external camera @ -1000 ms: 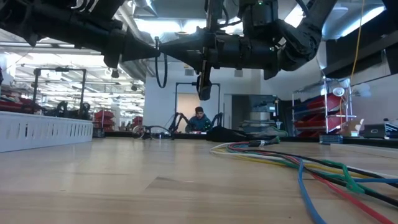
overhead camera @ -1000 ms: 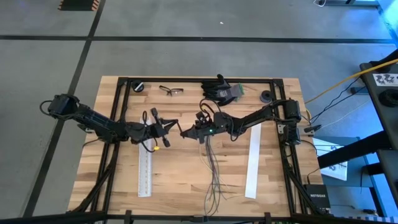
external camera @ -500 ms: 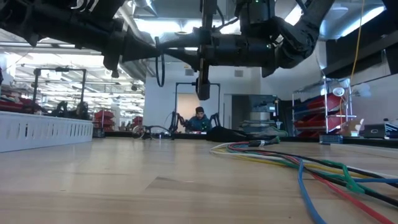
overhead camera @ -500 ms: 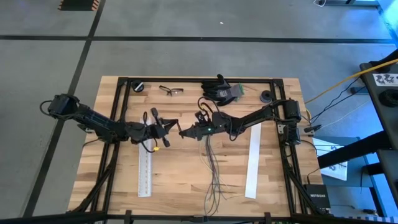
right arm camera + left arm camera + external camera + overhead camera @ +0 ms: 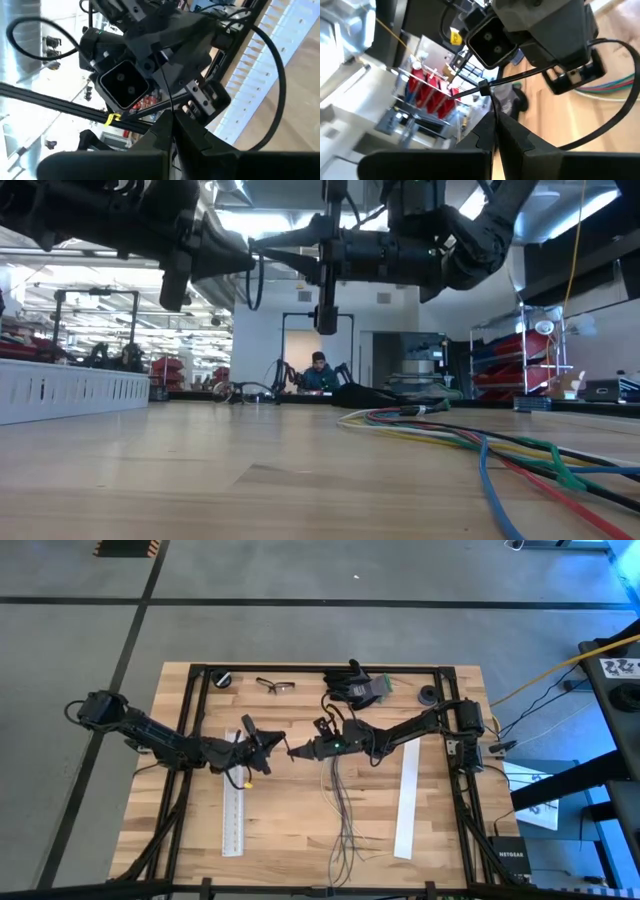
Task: Ziptie cables
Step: Close the zip tie
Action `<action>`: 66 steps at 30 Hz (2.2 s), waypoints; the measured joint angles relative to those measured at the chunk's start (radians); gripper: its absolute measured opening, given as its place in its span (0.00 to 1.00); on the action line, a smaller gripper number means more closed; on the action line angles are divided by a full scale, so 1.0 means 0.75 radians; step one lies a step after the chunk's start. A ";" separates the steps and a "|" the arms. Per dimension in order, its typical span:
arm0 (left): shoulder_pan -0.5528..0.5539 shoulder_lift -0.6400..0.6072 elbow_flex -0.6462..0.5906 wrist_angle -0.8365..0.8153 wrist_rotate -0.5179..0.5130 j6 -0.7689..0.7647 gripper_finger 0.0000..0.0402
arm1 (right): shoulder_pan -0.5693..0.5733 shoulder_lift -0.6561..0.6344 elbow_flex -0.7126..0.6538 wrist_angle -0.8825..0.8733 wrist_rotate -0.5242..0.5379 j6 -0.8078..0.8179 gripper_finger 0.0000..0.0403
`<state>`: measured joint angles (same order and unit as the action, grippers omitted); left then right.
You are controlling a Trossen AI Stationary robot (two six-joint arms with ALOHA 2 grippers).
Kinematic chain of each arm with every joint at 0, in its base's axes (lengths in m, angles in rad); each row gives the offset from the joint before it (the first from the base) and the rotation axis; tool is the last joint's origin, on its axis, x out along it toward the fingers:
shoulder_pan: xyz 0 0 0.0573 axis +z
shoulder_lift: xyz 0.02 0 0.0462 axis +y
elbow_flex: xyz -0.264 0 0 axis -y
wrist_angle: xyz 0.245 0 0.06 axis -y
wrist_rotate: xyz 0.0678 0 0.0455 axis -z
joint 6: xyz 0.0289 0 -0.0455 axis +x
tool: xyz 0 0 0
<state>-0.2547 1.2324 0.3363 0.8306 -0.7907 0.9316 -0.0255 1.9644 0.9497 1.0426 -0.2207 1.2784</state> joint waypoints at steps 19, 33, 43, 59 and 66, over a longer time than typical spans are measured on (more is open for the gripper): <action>0.030 0.015 0.000 -0.070 -0.052 0.163 0.00 | 0.006 0.000 0.015 -0.054 0.048 0.029 0.00; -0.023 0.027 0.000 -0.123 -0.003 0.064 0.00 | -0.072 0.000 0.029 -0.131 0.044 -0.086 0.00; 0.016 0.062 0.000 -0.150 -0.033 0.052 0.00 | -0.013 0.001 0.029 -0.139 0.002 -0.065 0.00; -0.007 0.110 0.008 -0.130 -0.002 -0.184 0.00 | -0.083 0.005 0.064 -0.169 -0.274 -0.314 0.00; -0.008 0.110 0.008 -0.107 -0.007 -0.335 0.00 | -0.131 0.005 0.064 -0.145 -0.545 -0.456 0.08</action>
<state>-0.2606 1.3148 0.3420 0.7507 -0.7963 0.6804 -0.1234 1.9678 0.9977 0.9337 -0.6294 0.9366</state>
